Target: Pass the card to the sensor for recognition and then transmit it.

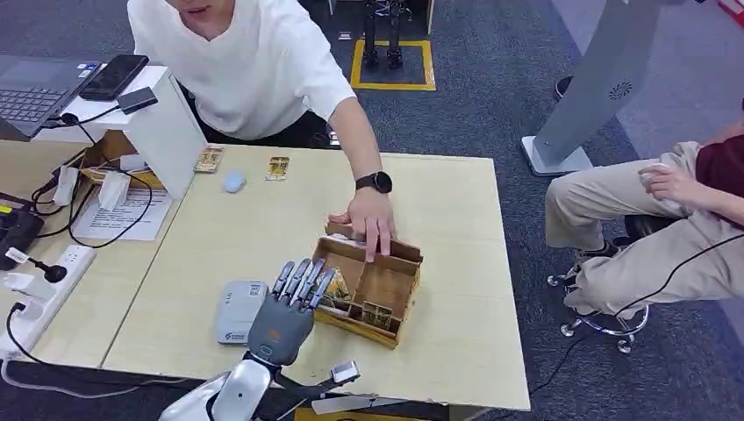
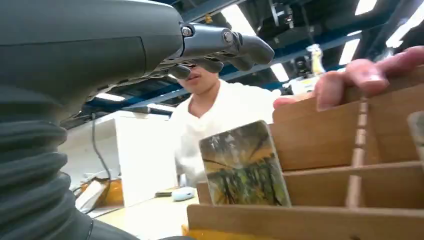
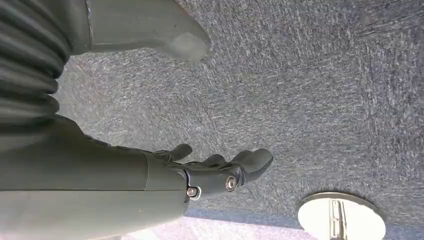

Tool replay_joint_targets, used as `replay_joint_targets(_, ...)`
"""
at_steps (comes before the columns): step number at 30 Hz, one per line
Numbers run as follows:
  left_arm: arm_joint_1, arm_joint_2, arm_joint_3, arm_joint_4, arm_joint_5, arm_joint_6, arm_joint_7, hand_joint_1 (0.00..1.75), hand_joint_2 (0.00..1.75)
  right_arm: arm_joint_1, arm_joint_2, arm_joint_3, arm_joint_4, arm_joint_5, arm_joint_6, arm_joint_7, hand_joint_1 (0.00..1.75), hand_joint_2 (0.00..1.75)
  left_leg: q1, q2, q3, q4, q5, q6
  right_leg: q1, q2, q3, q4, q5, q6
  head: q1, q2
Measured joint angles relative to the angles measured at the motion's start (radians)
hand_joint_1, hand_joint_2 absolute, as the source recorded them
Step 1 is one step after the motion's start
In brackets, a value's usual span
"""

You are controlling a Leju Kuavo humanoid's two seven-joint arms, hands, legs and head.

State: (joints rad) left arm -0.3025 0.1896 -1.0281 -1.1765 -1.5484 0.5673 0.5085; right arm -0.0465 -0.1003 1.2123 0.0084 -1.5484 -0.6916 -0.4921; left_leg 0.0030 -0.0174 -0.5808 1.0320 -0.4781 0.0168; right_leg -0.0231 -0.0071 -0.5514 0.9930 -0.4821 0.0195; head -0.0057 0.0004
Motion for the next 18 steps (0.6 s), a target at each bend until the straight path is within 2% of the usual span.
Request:
replay_joint_targets(5,0.017,0.000,0.000,0.008,0.000,0.001,-0.059,0.00,1.75,0.000,0.000,0.000,0.000,-0.002,0.000,-0.008,0.00,1.75,0.000,0.000,0.000,0.000,0.000,0.000,0.000,0.000,0.000,0.000,0.000,0.000,0.000,0.000)
replay_joint_targets(6,0.026,-0.001,0.000,0.010,0.000,-0.002,-0.083,0.00,0.00,0.001,0.000,0.000,0.000,-0.002,0.000,-0.009,0.00,1.75,0.000,0.000,0.000,0.000,0.000,0.000,0.000,0.000,0.000,0.000,0.000,0.000,0.000,0.000)
replay_joint_targets(8,0.042,-0.005,0.005,0.016,0.000,-0.009,-0.121,0.00,0.00,0.001,0.000,0.000,0.000,-0.002,0.000,-0.009,0.00,1.75,0.000,0.000,0.000,0.000,0.000,0.000,0.000,0.000,0.000,0.000,0.000,0.000,0.000,0.000)
replay_joint_targets(9,0.048,-0.007,0.008,0.019,0.000,-0.012,-0.134,0.00,1.75,0.001,0.000,0.000,0.000,-0.002,0.000,-0.010,0.00,1.75,0.000,0.000,0.000,0.000,0.000,0.000,0.000,0.000,0.000,0.000,0.000,0.000,0.000,0.000)
replay_joint_targets(12,0.058,-0.011,0.012,0.027,0.000,-0.024,-0.163,0.00,1.75,0.001,0.000,0.000,0.000,-0.002,0.000,-0.010,0.00,1.75,0.000,0.000,0.000,0.000,0.000,0.000,0.000,0.000,0.000,0.000,0.000,0.000,0.000,0.000)
replay_joint_targets(18,0.067,-0.019,0.026,0.039,0.000,-0.029,-0.170,0.00,1.75,0.001,0.000,0.000,0.000,-0.002,0.000,-0.010,0.00,1.75,0.000,0.000,0.000,0.000,0.000,0.000,0.000,0.000,0.000,0.000,0.000,0.000,0.000,0.000)
